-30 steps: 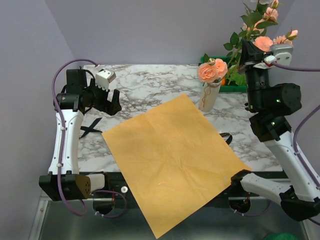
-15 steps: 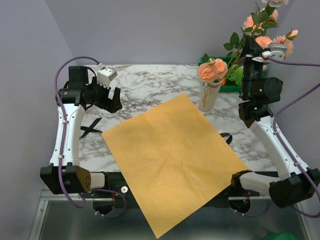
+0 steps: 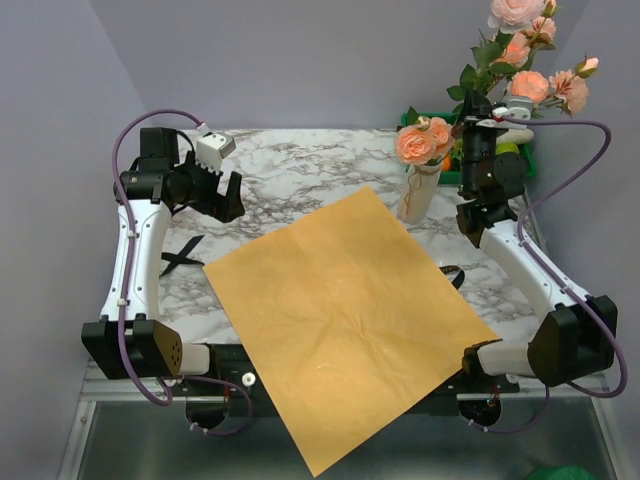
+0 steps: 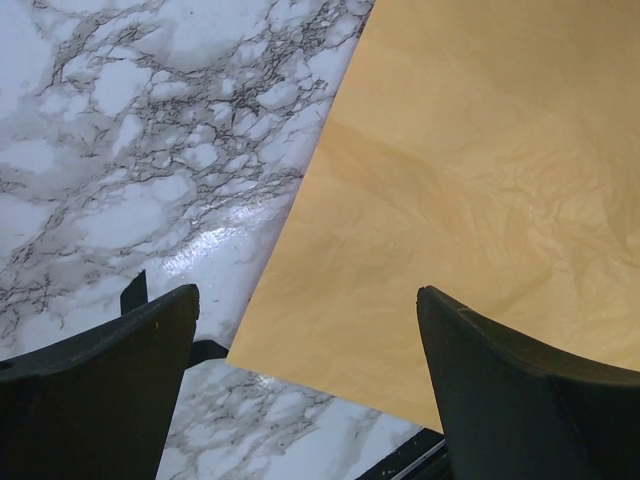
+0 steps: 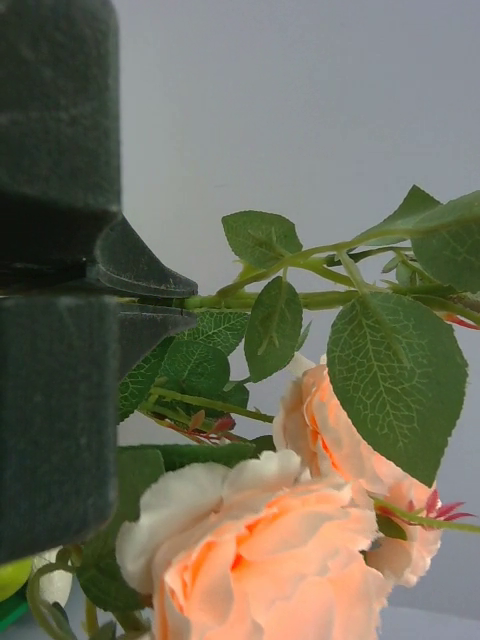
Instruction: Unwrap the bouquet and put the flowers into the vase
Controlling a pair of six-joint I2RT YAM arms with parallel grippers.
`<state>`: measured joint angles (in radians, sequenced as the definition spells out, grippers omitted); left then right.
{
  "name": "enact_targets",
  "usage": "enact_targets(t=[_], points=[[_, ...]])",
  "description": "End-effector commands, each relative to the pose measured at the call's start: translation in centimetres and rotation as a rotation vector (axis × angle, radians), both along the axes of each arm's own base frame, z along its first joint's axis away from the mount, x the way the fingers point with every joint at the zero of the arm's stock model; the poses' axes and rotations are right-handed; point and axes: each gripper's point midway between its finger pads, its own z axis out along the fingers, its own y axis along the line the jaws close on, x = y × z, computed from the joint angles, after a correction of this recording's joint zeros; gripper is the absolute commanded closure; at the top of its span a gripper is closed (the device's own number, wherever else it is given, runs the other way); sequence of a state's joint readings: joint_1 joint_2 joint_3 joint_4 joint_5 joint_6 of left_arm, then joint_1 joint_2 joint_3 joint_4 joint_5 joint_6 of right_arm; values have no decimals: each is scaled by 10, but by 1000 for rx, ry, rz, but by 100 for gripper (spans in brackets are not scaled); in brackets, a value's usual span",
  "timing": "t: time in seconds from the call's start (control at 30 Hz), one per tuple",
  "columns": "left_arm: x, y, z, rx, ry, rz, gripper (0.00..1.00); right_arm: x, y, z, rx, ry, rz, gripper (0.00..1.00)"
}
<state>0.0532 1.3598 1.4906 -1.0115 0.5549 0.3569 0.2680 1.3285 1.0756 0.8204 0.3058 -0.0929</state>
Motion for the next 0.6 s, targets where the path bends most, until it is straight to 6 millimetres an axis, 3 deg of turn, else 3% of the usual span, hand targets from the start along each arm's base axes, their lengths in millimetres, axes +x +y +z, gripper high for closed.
enact_targets(t=[0.0, 0.23, 0.33, 0.37, 0.43, 0.47, 0.57], points=[[3, 2, 9, 7, -31, -5, 1, -6, -2, 11, 20, -81, 7, 99], [0, 2, 10, 10, -37, -11, 1, -2, 13, -11, -50, -14, 67, 99], [-2, 2, 11, 8, -37, -13, 1, -3, 21, -17, -86, 38, 110, 69], [-3, 1, 11, 7, -36, -15, 1, -2, 23, -22, -94, 70, 114, 53], [-6, 1, 13, 5, -37, -19, 1, -12, 20, -16, -86, 64, 112, 39], [-7, 0, 13, 3, -30, -22, 1, -15, 18, -21, -80, 83, 110, 25], [-10, 0, 17, 3, -44, -24, 1, -30, 19, -17, -79, 95, 136, 11]])
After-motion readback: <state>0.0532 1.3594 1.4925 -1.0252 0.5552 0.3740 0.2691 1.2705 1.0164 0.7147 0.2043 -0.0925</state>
